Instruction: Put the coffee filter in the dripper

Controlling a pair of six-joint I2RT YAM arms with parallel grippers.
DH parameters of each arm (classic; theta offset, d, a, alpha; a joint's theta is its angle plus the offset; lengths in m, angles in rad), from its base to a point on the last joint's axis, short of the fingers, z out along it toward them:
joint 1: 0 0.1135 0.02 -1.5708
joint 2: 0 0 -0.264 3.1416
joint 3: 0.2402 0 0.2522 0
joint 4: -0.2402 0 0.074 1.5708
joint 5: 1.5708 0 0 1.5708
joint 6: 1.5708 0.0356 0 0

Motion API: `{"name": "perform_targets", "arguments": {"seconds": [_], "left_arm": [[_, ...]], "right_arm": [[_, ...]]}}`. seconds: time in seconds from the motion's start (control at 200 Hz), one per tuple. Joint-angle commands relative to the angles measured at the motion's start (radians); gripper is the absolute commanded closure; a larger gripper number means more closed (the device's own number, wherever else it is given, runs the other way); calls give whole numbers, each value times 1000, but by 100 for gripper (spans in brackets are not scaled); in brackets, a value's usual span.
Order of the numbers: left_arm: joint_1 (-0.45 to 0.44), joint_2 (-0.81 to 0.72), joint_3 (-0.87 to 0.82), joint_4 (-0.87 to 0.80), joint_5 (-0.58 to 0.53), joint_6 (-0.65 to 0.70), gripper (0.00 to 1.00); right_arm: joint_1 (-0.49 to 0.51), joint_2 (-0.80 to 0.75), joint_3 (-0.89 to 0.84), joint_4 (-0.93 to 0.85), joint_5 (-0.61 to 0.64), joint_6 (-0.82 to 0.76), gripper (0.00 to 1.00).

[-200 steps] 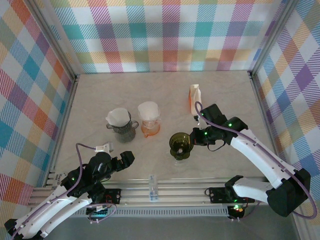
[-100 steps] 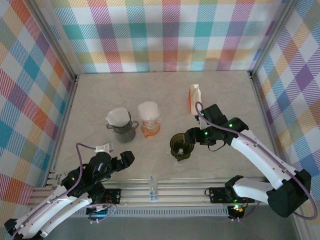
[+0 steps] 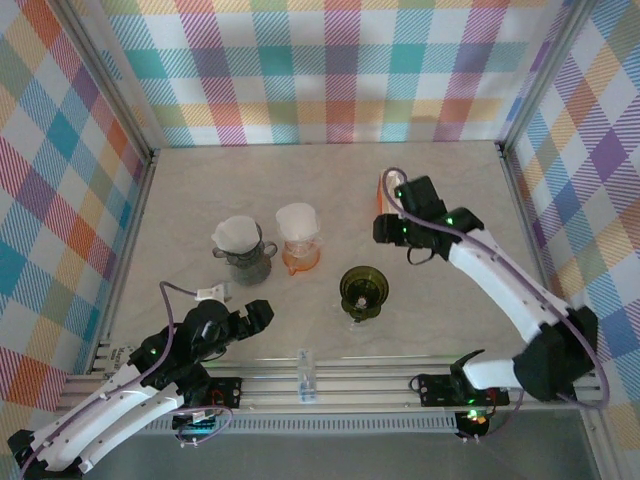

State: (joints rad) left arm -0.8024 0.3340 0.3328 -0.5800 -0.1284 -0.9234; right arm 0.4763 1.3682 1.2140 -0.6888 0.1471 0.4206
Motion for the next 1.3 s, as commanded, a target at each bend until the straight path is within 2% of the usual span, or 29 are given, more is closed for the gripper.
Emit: {"name": "perform_targets", "arguments": {"seconds": [0.0, 0.155, 0.5, 0.965, 1.195, 1.295], "left_arm": [[1, 10, 34, 34, 10, 17, 0], [1, 21, 40, 34, 5, 17, 0], [2, 87, 61, 37, -5, 33, 0], [1, 131, 67, 54, -15, 34, 0], [1, 130, 68, 45, -17, 29, 0], [1, 129, 65, 46, -16, 26, 0]], "right_arm": [[-54, 118, 62, 92, 33, -54, 43], [-100, 280, 150, 154, 49, -75, 53], [-142, 551, 337, 166, 67, -57, 68], [-150, 700, 449, 153, 117, -80, 72], [-150, 727, 466, 160, 149, -90, 81], [-150, 722, 460, 171, 158, -99, 88]]}}
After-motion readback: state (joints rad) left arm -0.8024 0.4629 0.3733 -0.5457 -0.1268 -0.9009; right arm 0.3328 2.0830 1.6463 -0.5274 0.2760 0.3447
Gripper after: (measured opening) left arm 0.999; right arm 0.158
